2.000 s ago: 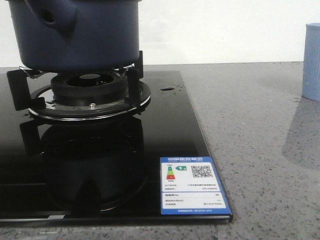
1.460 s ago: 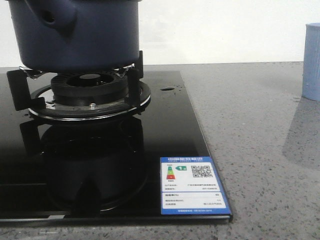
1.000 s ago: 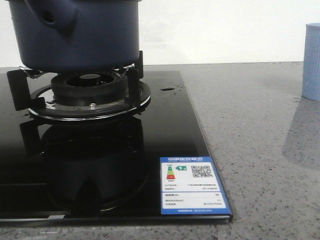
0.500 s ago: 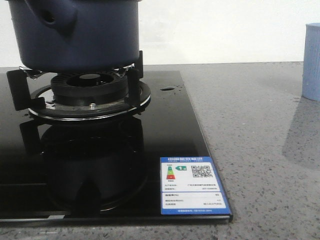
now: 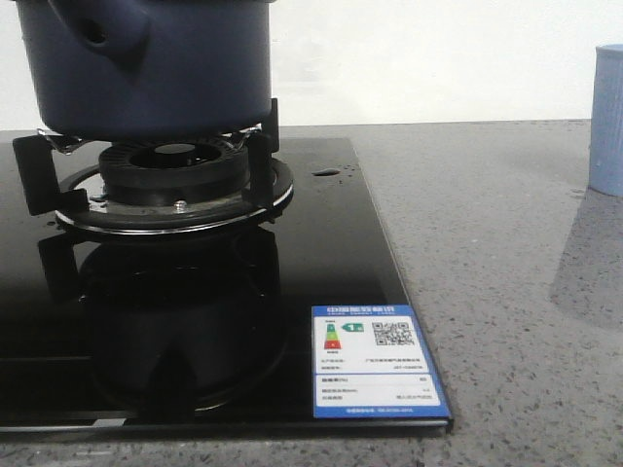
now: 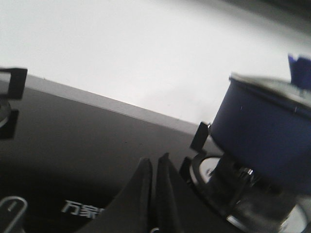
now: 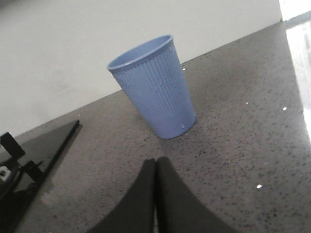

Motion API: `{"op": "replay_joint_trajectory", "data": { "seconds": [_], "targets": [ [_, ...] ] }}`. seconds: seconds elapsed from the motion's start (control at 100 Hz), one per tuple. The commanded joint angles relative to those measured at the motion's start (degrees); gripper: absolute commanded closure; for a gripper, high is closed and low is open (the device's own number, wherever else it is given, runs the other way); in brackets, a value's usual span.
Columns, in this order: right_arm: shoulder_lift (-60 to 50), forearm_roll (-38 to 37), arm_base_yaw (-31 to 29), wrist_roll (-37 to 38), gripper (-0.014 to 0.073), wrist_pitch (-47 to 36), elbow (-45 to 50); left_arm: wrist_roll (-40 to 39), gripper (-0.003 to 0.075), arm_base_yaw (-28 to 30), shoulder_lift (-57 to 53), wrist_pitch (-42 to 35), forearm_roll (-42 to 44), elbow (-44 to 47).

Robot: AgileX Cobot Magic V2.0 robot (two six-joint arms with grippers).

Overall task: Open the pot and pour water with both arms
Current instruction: 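Reach the left gripper down to the blue lid knob and grasp it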

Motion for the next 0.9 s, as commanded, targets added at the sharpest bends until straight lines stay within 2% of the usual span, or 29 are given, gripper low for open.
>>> {"op": "replay_joint_trajectory", "data": {
  "seconds": [0.0, 0.17, 0.37, 0.45, 0.58, 0.71, 0.89],
  "targets": [
    [-1.1, 4.8, 0.0, -0.1, 0.0657, -5.1, 0.8, -0.5, 0.0736, 0.2, -1.4, -4.7, -7.8, 0.7],
    [-0.9, 3.1, 0.0, -0.2, 0.0652, -2.0, -3.1, -0.2, 0.0736, 0.2, -1.4, -3.0, -6.7, -2.9],
    [5.5, -6.0, 0.0, -0.3, 0.0652, 6.6, -12.8, 6.3, 0.0736, 0.2, 4.4, 6.2, 5.5, -14.5],
    [10.2, -9.0, 0.0, -1.6, 0.0652, 9.5, -17.2, 9.9, 0.0736, 0.2, 8.7, 10.1, 5.6, -19.3],
    [18.6, -9.6, 0.3, -6.9, 0.0653, 14.4, -24.7, 10.4, 0.0736, 0.2, 16.4, 14.2, 5.3, -26.9],
    [24.2, -9.6, 2.6, -7.6, 0.0655, 15.0, -29.1, 10.4, 0.0736, -0.1, 22.3, 14.7, 4.2, -31.8],
    [28.3, -9.6, 5.5, -8.0, 0.0637, 15.0, -31.5, 10.5, 0.0731, -4.1, 27.8, 12.8, 1.5, -34.8]
  ]
}}
